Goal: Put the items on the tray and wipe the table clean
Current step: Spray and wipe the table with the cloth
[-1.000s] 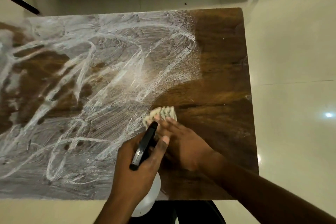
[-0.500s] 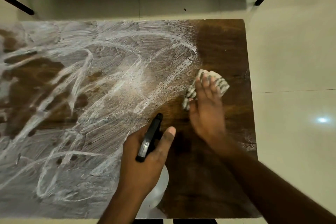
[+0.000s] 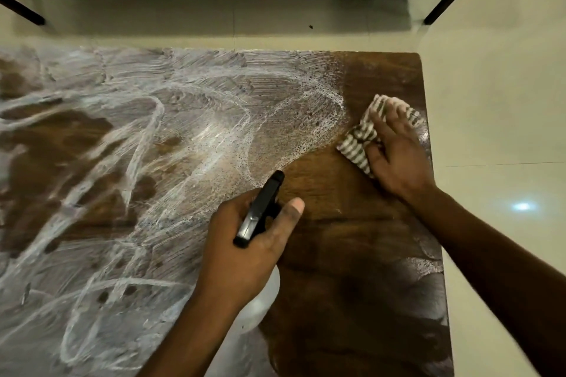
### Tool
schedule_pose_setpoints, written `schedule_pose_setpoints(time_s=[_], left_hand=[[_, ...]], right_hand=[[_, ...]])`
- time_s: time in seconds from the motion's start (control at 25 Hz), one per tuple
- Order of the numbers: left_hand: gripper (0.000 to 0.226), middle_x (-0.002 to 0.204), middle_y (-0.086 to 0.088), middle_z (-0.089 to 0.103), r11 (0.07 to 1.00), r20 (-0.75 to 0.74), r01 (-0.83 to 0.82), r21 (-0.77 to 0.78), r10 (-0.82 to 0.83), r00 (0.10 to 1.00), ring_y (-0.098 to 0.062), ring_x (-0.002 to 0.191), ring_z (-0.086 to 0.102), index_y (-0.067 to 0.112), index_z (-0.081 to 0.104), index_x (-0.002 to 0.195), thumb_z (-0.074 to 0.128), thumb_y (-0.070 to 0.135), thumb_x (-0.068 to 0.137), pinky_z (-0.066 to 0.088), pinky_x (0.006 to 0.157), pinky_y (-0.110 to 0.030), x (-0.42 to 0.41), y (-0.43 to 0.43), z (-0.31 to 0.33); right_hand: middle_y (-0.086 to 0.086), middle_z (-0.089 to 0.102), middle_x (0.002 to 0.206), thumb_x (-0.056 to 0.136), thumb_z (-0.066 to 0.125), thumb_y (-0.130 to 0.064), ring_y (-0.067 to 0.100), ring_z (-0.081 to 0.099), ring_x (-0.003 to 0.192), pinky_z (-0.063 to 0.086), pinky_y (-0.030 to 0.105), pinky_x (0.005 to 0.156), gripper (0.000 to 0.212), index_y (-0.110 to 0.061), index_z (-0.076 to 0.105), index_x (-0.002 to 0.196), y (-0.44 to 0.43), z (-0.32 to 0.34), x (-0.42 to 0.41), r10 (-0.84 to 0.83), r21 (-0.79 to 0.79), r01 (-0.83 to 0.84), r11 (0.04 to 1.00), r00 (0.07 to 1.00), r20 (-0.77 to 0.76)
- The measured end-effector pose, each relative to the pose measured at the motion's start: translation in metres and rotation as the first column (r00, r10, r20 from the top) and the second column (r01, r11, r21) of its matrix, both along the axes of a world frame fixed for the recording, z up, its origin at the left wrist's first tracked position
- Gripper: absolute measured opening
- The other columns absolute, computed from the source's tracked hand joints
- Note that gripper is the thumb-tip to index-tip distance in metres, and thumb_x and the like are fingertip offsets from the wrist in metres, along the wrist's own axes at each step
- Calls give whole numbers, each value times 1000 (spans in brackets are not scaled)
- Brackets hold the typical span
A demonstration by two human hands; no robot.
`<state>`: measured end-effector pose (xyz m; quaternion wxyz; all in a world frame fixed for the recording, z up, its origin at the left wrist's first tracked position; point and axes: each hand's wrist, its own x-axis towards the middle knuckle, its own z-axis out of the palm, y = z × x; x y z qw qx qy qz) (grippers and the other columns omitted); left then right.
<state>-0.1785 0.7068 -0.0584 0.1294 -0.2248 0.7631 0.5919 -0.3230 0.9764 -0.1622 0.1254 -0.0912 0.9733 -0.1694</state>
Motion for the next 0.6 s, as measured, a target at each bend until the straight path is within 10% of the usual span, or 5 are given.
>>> schedule_pose_setpoints(time_s=[0.12,0.28,0.4,0.52,0.6], left_hand=[[43,48,4,49,1000,-24,3,7,-3,1000,-13,41,48,15,64,76,75,54,92,45,52,-40,-10,-6,-3],[43,47,2,49,1000,-34,12,-26,-13,999,-14,40,49,17,58,68,76,45,96,44,48,-37,-27,-14,-5],[38,47,5,53,1000,-29,8,-16,-8,1000,-9,40,52,23,67,76,76,55,92,47,48,-35,-35,-22,-6],[39,50,1,53,999,-20,6,36,-6,1000,-7,41,50,22,68,81,75,60,88,46,49,-33,-41,-31,-6],[36,55,-5,57,999,-19,15,38,-14,1000,-5,41,51,23,70,83,77,58,90,46,49,-30,-44,-37,-7]], right_hand=[[13,6,179,102,33,-42,32,-1,166,9,49,135,72,-21,21,170,-85,-8,3,-159,-41,159,986,987,15],[8,15,179,106,45,-43,27,6,167,14,47,134,71,-20,23,170,-129,-17,53,602,-37,-601,798,797,41],[9,25,176,103,53,-36,28,17,165,21,51,133,68,-19,34,166,-72,-14,36,793,21,-794,608,609,21],[10,14,178,103,38,-42,29,10,166,21,56,131,70,-23,23,169,-14,-4,-17,351,102,-349,931,937,5],[13,2,179,102,34,-47,33,-2,166,13,58,133,71,-27,23,170,-13,5,-59,-83,65,82,994,997,8]])
